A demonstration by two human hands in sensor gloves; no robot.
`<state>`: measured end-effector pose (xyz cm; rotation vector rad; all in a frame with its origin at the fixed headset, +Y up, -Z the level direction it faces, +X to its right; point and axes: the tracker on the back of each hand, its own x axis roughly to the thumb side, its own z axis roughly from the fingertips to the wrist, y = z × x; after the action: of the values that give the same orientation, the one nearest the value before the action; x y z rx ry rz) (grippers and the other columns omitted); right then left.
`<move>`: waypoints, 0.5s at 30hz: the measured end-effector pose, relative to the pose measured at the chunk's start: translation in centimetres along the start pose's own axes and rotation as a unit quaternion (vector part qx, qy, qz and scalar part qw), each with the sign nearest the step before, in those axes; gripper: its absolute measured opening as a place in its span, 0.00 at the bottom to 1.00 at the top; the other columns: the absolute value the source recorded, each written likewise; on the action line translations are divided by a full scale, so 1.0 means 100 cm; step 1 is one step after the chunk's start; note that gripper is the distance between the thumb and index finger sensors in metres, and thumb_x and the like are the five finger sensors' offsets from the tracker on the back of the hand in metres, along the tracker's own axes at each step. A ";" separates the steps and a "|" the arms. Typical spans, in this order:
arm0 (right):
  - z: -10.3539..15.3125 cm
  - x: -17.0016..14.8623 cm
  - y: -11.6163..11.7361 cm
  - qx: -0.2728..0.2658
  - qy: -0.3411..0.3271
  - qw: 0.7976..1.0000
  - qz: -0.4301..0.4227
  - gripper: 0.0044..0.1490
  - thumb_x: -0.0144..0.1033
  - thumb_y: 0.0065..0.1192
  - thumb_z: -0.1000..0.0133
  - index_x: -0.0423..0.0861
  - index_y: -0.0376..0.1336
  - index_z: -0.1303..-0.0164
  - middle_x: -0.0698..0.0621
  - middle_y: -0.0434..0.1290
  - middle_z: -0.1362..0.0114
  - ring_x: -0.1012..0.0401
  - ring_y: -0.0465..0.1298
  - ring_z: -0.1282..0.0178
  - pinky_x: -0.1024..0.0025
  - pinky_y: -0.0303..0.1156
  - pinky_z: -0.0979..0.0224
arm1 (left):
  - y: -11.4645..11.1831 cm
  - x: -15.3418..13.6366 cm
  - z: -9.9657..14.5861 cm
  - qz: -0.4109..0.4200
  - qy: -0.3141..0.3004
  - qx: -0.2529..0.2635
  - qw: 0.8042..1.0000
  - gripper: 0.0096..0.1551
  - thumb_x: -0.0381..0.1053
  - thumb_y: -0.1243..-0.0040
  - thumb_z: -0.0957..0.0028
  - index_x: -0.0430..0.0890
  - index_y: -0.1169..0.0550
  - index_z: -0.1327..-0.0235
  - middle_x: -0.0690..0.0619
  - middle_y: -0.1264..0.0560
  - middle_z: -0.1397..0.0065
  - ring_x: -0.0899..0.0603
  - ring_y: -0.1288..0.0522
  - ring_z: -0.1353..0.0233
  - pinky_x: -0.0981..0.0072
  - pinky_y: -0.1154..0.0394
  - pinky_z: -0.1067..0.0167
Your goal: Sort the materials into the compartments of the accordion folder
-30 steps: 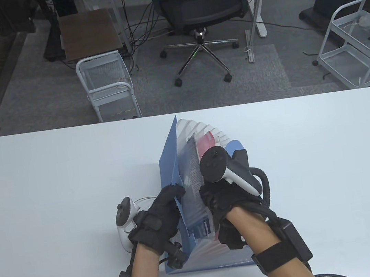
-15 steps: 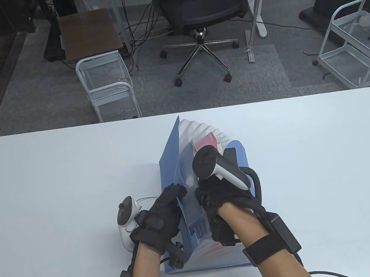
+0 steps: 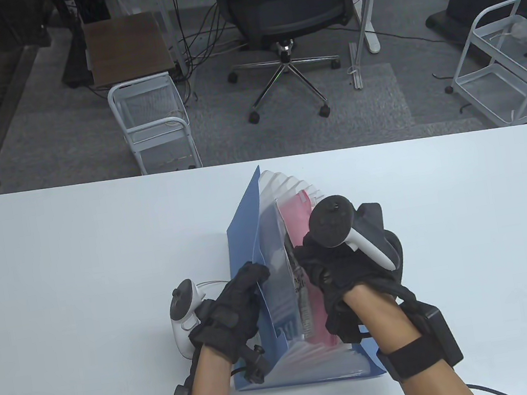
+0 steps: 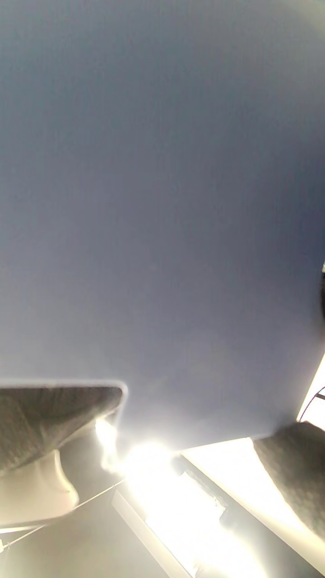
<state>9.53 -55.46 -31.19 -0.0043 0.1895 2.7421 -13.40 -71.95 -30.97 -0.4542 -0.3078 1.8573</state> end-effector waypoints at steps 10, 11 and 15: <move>-0.005 -0.065 0.067 0.077 0.020 0.993 -0.093 0.57 0.68 0.51 0.35 0.37 0.42 0.13 0.28 0.56 0.16 0.28 0.71 0.32 0.41 0.76 0.39 | -0.007 -0.002 -0.004 -0.029 0.013 -0.003 0.999 0.38 0.70 0.52 0.29 0.40 0.37 0.25 0.27 0.79 0.19 0.22 0.81 0.28 0.31 0.70 0.39; -0.003 -0.070 0.069 0.069 -0.002 0.989 -0.133 0.55 0.66 0.51 0.34 0.37 0.43 0.14 0.27 0.57 0.17 0.28 0.72 0.33 0.41 0.76 0.39 | -0.009 -0.002 -0.005 -0.036 0.016 -0.003 0.999 0.38 0.70 0.52 0.29 0.40 0.38 0.25 0.27 0.79 0.19 0.22 0.81 0.28 0.31 0.70 0.39; 0.005 -0.094 0.060 0.005 -0.009 0.981 -0.195 0.42 0.53 0.49 0.31 0.39 0.49 0.15 0.29 0.62 0.19 0.29 0.75 0.37 0.44 0.78 0.42 | -0.017 -0.006 -0.009 -0.065 0.027 -0.007 0.997 0.39 0.69 0.52 0.29 0.40 0.39 0.24 0.28 0.80 0.19 0.23 0.82 0.29 0.32 0.71 0.40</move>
<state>15.90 -64.51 -29.64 -0.0121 0.1765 2.3493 -11.33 -72.00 -30.98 -0.4829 -0.3071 1.7138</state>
